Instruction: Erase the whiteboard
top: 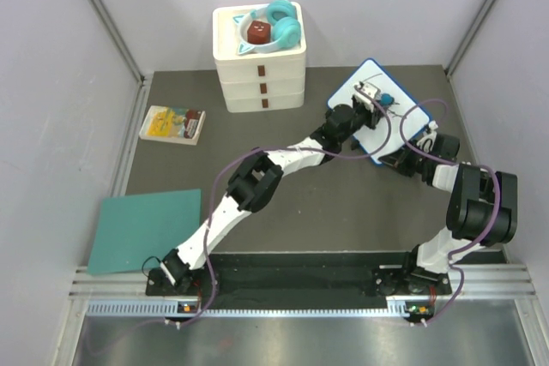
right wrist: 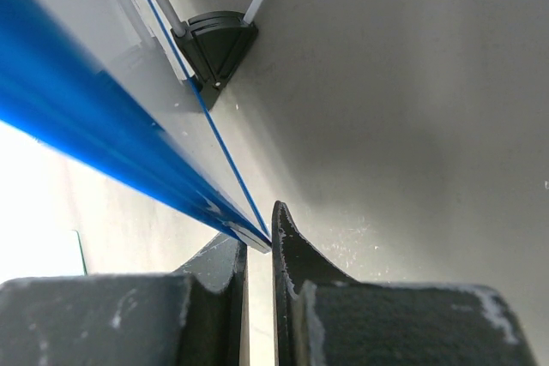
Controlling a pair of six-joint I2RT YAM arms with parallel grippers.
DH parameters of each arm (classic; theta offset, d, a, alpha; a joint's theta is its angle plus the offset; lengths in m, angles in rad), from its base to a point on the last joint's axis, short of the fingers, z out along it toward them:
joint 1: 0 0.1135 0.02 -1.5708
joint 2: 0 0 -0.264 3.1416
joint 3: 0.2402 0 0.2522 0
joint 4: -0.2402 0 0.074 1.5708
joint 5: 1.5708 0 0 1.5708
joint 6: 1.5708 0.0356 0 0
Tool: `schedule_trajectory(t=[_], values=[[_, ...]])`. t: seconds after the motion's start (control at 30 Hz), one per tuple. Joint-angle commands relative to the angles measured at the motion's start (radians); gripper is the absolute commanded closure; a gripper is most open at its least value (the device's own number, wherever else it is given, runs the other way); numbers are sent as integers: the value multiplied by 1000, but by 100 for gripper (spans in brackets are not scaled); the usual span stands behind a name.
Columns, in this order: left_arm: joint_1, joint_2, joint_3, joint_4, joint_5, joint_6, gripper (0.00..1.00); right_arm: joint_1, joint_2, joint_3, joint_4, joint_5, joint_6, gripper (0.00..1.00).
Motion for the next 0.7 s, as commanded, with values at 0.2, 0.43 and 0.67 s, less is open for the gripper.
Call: schedule_trajectory(t=[0.2,0.43,0.67], values=[[-78,143,170,139,65,-39,100,28,40,-21,-205,1,-78,100],[-102,211,268,219,42,-94,100,28,41,-21,-203,5,-76,100],[-87,238,274,243,-182,-11,100,28,41,-21,-205,7,-78,100]])
